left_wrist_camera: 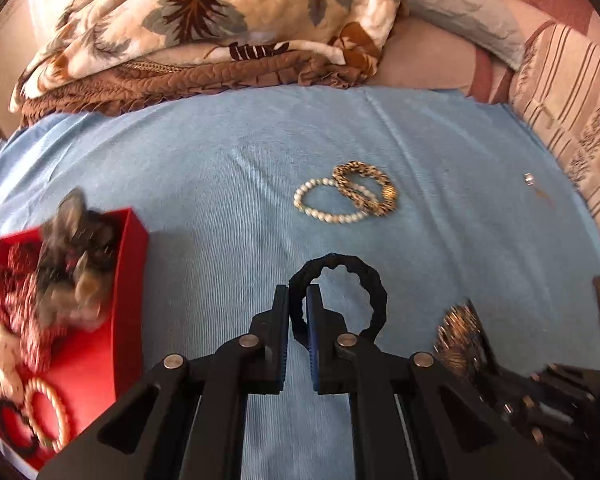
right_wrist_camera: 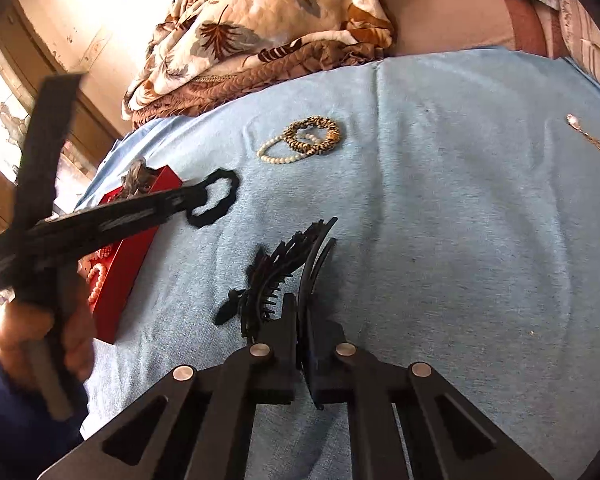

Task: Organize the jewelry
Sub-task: 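Grasp the black hair tie with the left tool while the right tool holds the clip, then carry hair tie and claw clip into the red tray and open both tools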

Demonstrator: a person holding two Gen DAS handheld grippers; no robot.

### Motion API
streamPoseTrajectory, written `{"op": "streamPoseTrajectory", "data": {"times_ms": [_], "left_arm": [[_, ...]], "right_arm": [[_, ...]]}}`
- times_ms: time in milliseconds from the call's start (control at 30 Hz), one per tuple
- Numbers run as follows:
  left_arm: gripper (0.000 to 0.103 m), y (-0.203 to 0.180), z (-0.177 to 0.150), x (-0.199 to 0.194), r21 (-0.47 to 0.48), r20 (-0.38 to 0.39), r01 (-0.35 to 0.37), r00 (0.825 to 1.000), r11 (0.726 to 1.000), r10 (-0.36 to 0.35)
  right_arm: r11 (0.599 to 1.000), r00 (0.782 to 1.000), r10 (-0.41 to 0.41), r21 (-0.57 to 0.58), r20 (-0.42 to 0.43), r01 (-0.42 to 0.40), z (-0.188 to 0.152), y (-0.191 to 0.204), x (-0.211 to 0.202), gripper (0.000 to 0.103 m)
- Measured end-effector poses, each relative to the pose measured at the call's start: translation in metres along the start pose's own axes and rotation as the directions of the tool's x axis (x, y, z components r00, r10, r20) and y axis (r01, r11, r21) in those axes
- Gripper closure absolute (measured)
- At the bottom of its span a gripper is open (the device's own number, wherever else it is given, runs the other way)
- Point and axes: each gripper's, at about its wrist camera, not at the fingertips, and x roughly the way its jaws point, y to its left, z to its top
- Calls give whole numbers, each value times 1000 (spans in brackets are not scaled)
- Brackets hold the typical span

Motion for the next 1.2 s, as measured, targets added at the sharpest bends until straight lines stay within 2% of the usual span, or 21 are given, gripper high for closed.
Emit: {"op": "streamPoseTrajectory", "data": {"times_ms": [300, 533, 833, 1000, 1200], "left_arm": [[95, 18, -39, -69, -88, 61, 32, 998, 996, -27], [95, 43, -77, -115, -150, 91, 7, 996, 989, 7], [95, 107, -127, -145, -330, 79, -27, 995, 943, 56], [95, 131, -142, -158, -407, 87, -22, 994, 913, 63], [95, 153, -150, -174, -452, 127, -12, 989, 892, 78]], "right_arm": [[999, 998, -40, -23, 51, 41, -11, 15, -16, 98], [998, 998, -46, -41, 52, 49, -37, 34, -27, 98], [1000, 998, -13, 12, 64, 12, -56, 45, -56, 98], [999, 997, -6, -40, 72, 8, -57, 70, -68, 98], [992, 998, 22, -126, 61, -14, -55, 108, -72, 98]]}}
